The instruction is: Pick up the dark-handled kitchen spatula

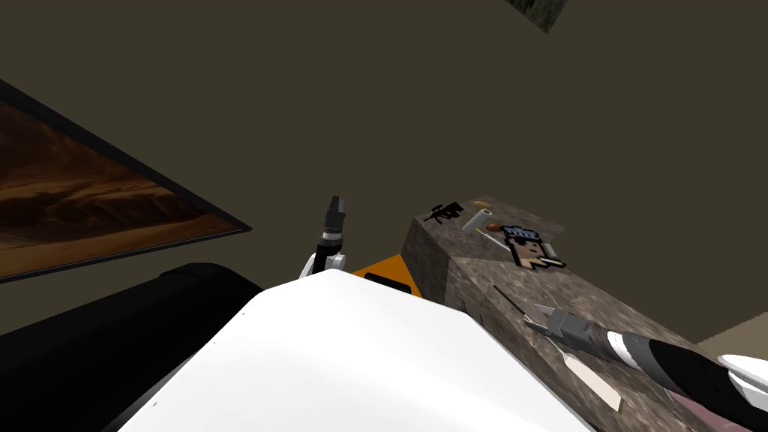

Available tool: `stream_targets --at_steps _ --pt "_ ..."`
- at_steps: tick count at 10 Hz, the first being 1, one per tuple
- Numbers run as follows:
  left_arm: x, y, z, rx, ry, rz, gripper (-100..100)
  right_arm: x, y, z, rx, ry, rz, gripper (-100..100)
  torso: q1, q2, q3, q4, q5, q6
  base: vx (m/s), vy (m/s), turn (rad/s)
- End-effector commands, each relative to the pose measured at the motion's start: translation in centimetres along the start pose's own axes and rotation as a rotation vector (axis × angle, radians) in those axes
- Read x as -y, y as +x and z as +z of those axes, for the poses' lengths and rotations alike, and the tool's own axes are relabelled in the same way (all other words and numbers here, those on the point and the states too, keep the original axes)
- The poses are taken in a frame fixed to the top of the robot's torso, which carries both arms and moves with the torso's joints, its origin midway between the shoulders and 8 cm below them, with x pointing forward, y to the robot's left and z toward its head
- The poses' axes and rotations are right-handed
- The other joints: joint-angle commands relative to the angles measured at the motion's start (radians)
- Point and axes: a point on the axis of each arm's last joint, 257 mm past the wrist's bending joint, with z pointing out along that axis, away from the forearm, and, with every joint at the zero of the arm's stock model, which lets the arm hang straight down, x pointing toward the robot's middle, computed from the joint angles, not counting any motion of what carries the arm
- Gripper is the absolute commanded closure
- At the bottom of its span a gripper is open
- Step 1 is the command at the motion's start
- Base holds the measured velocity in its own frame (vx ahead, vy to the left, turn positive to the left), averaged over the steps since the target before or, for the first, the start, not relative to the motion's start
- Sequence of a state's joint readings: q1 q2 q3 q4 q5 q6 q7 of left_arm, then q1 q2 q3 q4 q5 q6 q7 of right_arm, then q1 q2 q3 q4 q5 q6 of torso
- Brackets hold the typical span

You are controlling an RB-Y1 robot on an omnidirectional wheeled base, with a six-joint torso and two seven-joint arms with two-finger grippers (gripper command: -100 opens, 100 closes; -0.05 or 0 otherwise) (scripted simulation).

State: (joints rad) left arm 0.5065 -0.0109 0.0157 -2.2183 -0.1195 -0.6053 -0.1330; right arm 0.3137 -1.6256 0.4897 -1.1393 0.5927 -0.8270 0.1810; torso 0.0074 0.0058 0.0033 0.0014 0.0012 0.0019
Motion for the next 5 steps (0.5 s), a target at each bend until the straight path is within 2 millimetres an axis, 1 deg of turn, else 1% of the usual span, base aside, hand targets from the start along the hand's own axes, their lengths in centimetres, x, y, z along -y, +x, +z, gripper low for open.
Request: stream_targets --at_steps 1,2,4,5 --pt "0.0 0.0 0.0 0.000 0.000 0.000 0 1.7 -0.8 -1.0 0.013 0.030 -0.015 -100 0.000 0.000 0.000 0.000 0.000 0.000 -0.058 0.107 0.042" --pt "0.0 0.0 0.0 0.000 0.000 0.000 0 2.3 -1.2 -1.4 0.020 0.042 -0.020 -100 0.000 0.000 0.000 0.000 0.000 0.000 -0.044 0.092 0.033" --pt "0.0 0.0 0.0 0.000 0.000 0.000 0 4.2 -2.7 -2.8 0.052 0.086 -0.027 -100 -0.001 -0.001 -0.001 0.000 0.000 0.000 -0.058 0.097 0.083" --pt "0.0 0.0 0.0 0.000 0.000 0.000 0 4.2 -2.7 -2.8 0.052 0.086 -0.027 -100 -0.001 -0.001 -0.001 0.000 0.000 0.000 -0.041 0.073 0.042"
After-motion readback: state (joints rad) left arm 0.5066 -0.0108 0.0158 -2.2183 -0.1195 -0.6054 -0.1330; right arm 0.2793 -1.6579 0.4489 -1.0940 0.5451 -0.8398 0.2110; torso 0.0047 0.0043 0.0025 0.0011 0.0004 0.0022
